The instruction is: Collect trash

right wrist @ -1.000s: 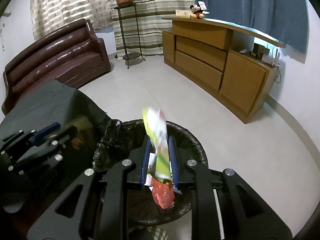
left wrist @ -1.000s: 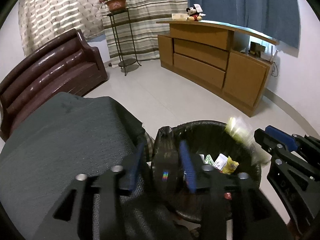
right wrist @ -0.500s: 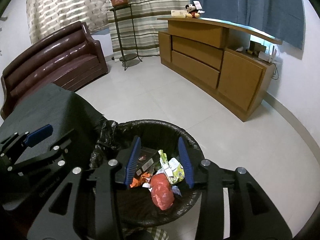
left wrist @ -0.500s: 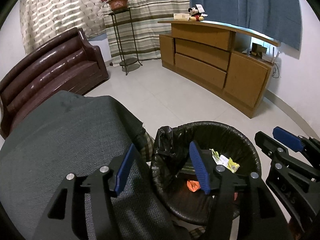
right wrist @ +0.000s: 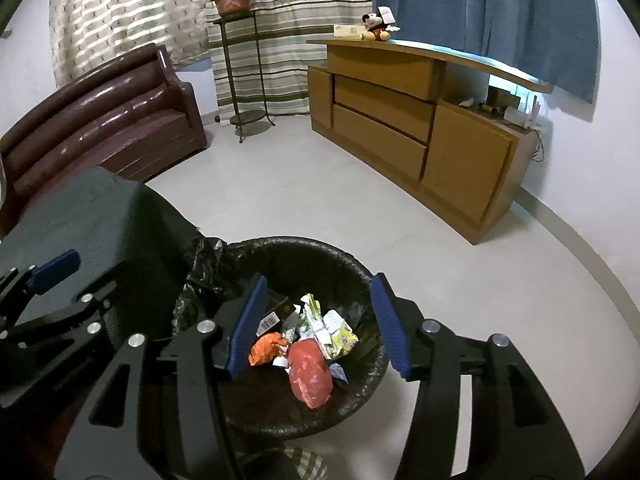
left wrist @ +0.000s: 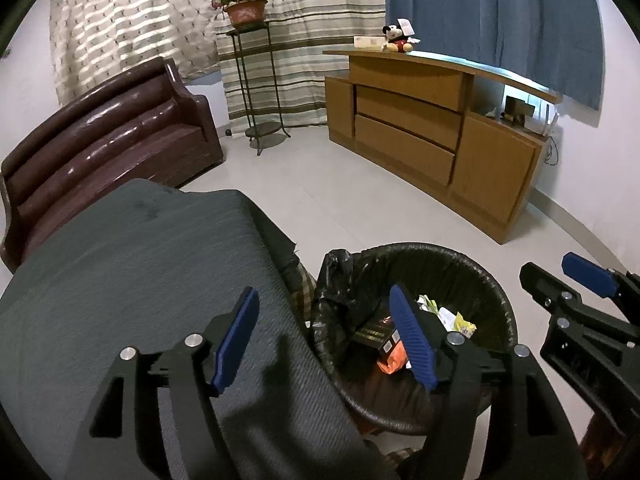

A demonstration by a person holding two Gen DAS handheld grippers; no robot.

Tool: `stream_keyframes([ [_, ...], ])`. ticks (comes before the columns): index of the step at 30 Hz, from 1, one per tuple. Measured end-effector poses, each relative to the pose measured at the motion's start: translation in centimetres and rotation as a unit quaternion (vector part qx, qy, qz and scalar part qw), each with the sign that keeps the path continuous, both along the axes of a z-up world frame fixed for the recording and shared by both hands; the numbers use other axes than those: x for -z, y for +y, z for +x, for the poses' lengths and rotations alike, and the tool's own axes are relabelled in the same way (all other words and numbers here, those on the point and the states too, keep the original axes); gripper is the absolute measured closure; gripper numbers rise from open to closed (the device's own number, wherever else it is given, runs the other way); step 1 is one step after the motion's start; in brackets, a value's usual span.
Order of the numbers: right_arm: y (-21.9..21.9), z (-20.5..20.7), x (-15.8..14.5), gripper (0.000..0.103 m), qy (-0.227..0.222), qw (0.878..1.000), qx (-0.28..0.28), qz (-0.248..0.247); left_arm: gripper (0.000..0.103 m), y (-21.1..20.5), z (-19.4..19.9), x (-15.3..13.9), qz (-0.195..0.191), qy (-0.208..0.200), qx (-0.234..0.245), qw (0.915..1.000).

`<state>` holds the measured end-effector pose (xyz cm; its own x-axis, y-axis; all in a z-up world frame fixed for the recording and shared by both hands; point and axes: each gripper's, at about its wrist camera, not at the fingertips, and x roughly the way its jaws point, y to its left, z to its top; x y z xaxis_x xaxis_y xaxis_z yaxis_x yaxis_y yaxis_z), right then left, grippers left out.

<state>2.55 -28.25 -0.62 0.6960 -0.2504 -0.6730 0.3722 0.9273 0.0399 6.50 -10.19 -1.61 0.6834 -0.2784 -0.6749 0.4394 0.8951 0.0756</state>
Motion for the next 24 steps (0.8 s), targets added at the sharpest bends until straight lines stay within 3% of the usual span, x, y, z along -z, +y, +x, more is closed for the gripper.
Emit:
stream_keyframes([
  [24, 5.0, -4.9, -3.2, 0.037, -0.02, 0.999, -0.022, -0.035, 0.025, 6.8, -4.4, -3.6, -0.035, -0.042, -0.046, 0.9974],
])
